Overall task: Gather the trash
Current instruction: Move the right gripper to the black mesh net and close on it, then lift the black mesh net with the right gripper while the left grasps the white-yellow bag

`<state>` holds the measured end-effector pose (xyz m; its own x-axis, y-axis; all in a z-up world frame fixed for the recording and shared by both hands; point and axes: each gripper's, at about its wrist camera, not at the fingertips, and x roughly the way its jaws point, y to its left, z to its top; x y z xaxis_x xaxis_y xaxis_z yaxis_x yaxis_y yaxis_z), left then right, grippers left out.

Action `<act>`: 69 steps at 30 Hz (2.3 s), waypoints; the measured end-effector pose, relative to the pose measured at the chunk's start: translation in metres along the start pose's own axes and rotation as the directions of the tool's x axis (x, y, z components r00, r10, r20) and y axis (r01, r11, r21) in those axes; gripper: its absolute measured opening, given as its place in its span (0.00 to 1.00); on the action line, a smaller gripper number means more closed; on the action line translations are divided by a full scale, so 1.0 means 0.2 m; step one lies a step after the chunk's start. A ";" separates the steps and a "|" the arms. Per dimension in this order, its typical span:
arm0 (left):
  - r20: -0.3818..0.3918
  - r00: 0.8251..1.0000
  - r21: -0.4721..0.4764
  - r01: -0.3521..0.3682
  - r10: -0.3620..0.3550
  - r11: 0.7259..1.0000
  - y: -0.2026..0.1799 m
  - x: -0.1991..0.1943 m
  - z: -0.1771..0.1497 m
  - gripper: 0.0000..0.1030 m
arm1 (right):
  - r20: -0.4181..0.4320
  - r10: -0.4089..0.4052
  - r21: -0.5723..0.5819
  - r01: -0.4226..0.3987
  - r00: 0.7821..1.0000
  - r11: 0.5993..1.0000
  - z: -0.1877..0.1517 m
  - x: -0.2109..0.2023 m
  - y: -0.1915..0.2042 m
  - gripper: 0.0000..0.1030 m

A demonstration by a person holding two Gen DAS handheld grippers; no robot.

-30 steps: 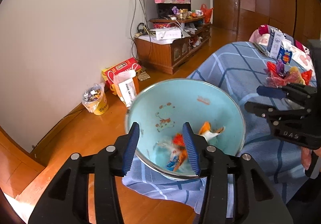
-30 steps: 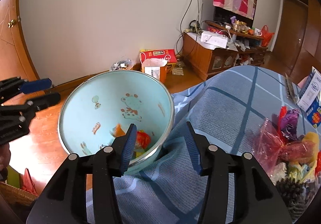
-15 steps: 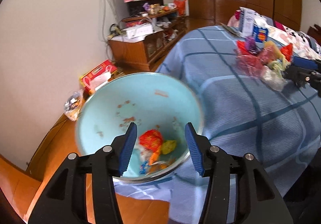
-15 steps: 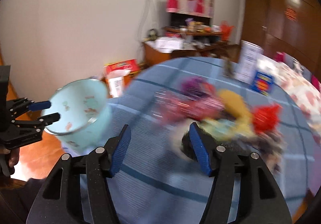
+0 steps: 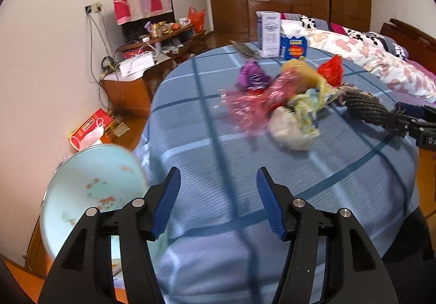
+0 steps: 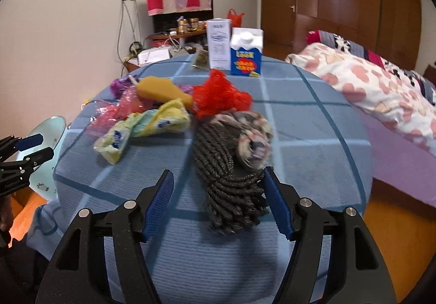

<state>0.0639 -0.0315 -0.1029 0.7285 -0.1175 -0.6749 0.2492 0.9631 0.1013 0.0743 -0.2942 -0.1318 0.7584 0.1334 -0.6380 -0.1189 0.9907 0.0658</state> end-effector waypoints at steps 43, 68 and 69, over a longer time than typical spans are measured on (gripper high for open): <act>-0.012 1.000 -0.016 0.003 -0.003 1.000 -0.09 0.11 0.10 0.56 | -0.017 0.077 -0.029 -0.078 0.997 0.997 -0.09 0.00 -0.04 0.60; -0.006 0.998 0.040 0.068 -0.068 0.997 -0.33 0.19 0.22 0.56 | 0.091 0.030 0.023 -0.032 0.995 0.999 0.01 -0.09 -0.14 0.23; -0.014 0.997 0.046 0.073 -0.072 0.996 -0.35 0.22 0.23 0.56 | 0.088 0.023 0.033 -0.026 0.996 0.999 0.01 -0.08 -0.16 0.23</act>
<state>0.1065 -0.1157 -0.1062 0.6994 -0.1830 -0.6910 0.3303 0.9400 0.0854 0.0672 -0.3277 -0.1233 0.8087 0.1581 -0.5665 -0.1174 0.9872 0.1079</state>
